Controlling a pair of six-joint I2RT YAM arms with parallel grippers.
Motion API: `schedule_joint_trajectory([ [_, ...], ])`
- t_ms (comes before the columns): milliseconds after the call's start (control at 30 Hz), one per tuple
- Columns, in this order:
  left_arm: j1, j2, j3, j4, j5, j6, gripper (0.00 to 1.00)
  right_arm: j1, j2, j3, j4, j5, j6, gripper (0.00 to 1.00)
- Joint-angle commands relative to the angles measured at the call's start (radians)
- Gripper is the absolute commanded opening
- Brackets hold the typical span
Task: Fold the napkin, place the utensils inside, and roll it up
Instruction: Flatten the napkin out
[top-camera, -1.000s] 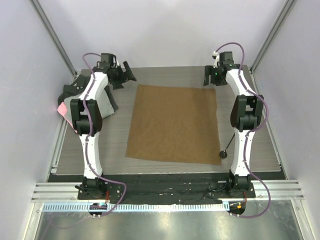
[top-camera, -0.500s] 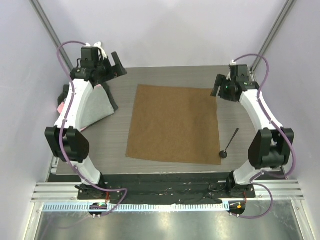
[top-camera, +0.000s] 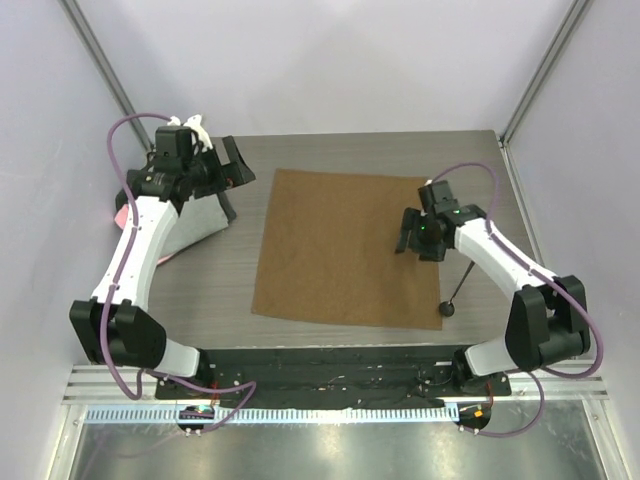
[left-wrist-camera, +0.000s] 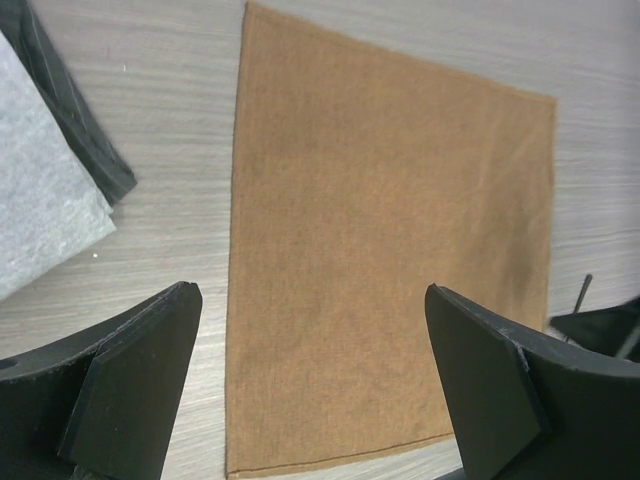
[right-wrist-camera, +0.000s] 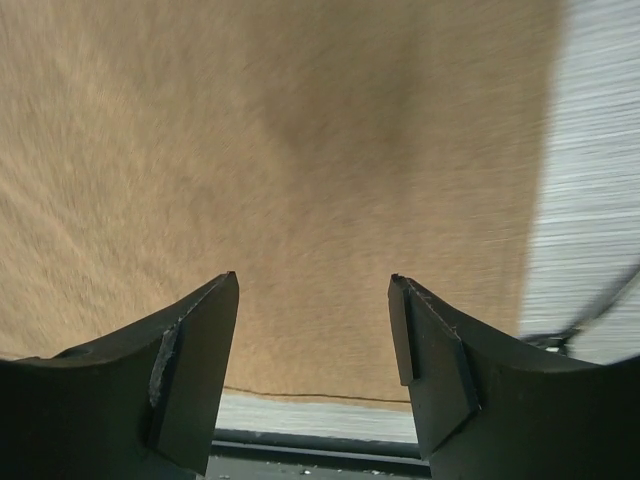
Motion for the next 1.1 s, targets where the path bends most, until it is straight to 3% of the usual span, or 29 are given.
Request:
schedule_joint_trajectory([
  [0,-0.002,-0.049,-0.001,0.050,0.017,0.023,1.00,0.094,0.031,-0.014,0.086,0.047,0.079,0.70],
  [433,-0.003,-0.048,0.002,0.041,0.005,0.032,1.00,0.315,0.379,0.236,0.027,0.261,0.131,0.71],
  [1067,-0.003,-0.056,0.006,0.029,-0.041,0.054,1.00,0.356,0.598,0.279,0.163,0.137,0.186,0.71],
])
